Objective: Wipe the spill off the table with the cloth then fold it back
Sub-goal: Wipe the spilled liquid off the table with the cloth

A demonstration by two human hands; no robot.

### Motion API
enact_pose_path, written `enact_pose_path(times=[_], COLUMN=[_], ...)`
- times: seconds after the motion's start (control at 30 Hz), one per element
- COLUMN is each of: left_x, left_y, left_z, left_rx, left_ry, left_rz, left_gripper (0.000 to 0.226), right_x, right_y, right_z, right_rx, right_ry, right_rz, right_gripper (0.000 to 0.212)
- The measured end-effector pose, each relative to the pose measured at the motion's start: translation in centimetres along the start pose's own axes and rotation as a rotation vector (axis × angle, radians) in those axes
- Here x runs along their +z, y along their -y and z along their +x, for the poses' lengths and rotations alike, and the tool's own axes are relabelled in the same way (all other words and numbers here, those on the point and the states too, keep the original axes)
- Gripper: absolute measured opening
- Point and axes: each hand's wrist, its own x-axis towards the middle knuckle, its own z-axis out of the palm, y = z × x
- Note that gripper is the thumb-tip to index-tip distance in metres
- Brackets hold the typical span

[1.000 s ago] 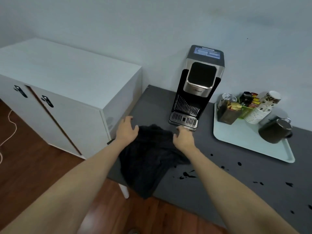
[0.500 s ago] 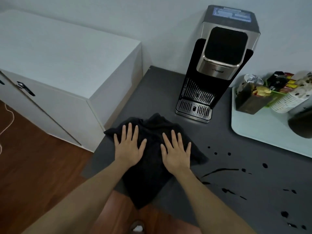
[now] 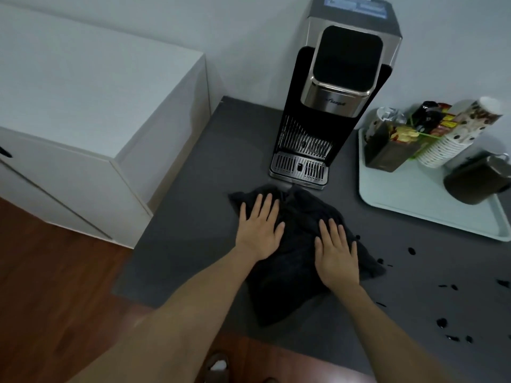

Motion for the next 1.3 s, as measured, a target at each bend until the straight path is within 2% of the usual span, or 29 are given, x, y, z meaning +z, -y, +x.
enact_pose_path(times=[0.1, 0.17, 0.23, 0.27, 0.33, 0.4, 0.47, 0.67, 0.8, 0.87, 0.9, 0.97, 1.07, 1.13, 1.2, 1.3], left_x=[-1.5, -2.5, -3.4, -3.5, -3.4, -3.1, -2.9, -2.8, -2.6, -2.6, -2.7, -2.7, -2.6, -2.5, -2.5, -2.6], left_y=[1.4, 3.9, 7.7, 10.0, 13.6, 14.9, 15.1, 15.4, 15.2, 15.2, 15.3, 15.2, 15.2, 15.4, 15.5, 15.3], left_z=[-0.3, -1.0, -1.9, -2.3, -3.2, -3.7, -3.5, -3.5, -3.6, -3.6, -3.6, -3.6, -3.5, -3.4, -3.2, -3.5], left_rx=[0.097, 0.102, -0.047, -0.132, -0.234, -0.234, -0.205, -0.2, -0.204, -0.201, -0.201, -0.196, -0.196, -0.193, -0.19, -0.198], left_ry=[0.03, -0.122, -0.289, -0.295, -0.202, -0.15, -0.178, -0.188, -0.193, -0.193, -0.193, -0.198, -0.215, -0.218, -0.216, -0.234], left_rz=[-0.194, -0.274, -0.2, -0.147, -0.059, -0.025, -0.017, -0.011, -0.029, -0.039, -0.047, -0.052, -0.042, -0.04, -0.059, -0.059], left_gripper=[0.055, 0.047, 0.044, 0.046, 0.05, 0.052, 0.051, 0.05, 0.05, 0.05, 0.05, 0.05, 0.05, 0.05, 0.05, 0.048], right_x=[-1.0, -1.5, -1.8, -1.5, -0.6, 0.7, 1.9, 3.4, 3.2, 2.8, 2.4, 1.8, 1.0, 1.2, 1.7, 3.0], right_y=[0.9, 2.3, 4.6, 5.9, 8.6, 10.6, 12.4, 16.0, 11.8, 8.6, 7.3, 5.9, 7.4, 10.8, 14.4, 16.0], right_z=[0.4, 0.8, 1.5, 2.0, 3.1, 4.2, 5.5, 3.6, -3.6, -5.5, -5.5, -3.5, 2.3, 6.3, 7.8, 4.4], right_rx=[0.061, 0.08, 0.019, -0.008, 0.002, 0.054, 0.058, -0.327, -0.582, -0.643, -0.616, -0.427, -0.159, -0.134, -0.233, -0.518], right_ry=[0.023, -0.073, -0.142, -0.116, -0.021, 0.01, -0.023, -0.02, -0.033, -0.033, -0.041, -0.079, -0.131, -0.102, -0.071, -0.019], right_rz=[0.061, 0.11, 0.126, 0.141, 0.15, 0.112, 0.09, 0.023, -0.037, -0.059, -0.045, 0.036, 0.075, 0.047, 0.029, 0.008], right_gripper=[0.052, 0.055, 0.062, 0.068, 0.079, 0.084, 0.081, 0.055, 0.047, 0.046, 0.046, 0.051, 0.062, 0.06, 0.057, 0.053])
